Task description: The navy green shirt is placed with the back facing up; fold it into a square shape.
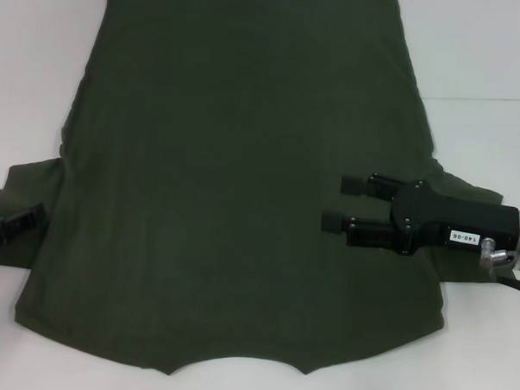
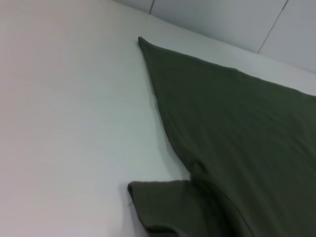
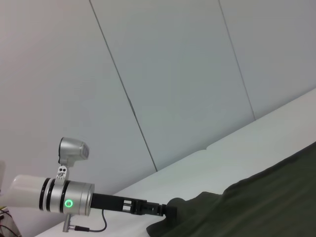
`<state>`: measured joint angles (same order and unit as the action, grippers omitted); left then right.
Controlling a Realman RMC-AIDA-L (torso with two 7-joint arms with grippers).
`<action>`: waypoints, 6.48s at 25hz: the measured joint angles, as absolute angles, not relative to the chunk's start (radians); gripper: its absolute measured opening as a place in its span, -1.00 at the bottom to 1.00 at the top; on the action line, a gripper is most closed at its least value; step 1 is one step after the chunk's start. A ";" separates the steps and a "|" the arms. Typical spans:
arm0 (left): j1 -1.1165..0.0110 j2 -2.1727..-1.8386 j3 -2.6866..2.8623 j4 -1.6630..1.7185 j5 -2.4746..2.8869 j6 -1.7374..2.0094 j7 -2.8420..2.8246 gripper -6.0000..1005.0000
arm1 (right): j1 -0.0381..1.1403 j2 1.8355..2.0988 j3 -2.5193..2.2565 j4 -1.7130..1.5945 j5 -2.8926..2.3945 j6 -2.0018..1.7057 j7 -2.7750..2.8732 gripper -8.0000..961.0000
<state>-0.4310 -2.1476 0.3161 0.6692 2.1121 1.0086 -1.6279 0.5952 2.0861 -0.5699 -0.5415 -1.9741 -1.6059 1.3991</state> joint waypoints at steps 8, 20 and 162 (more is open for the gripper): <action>-0.430 -2.149 0.313 0.684 2.146 1.035 -1.631 0.68 | 0.595 2.086 -0.570 -0.541 -1.974 -1.608 1.399 0.90; -0.431 -2.149 0.313 0.696 2.157 1.029 -1.630 0.56 | 0.595 2.086 -0.572 -0.536 -1.967 -1.606 1.399 0.90; -0.513 -2.164 0.428 0.732 2.119 1.121 -1.838 0.36 | 0.575 2.086 -0.570 -0.477 -1.890 -1.604 1.366 0.90</action>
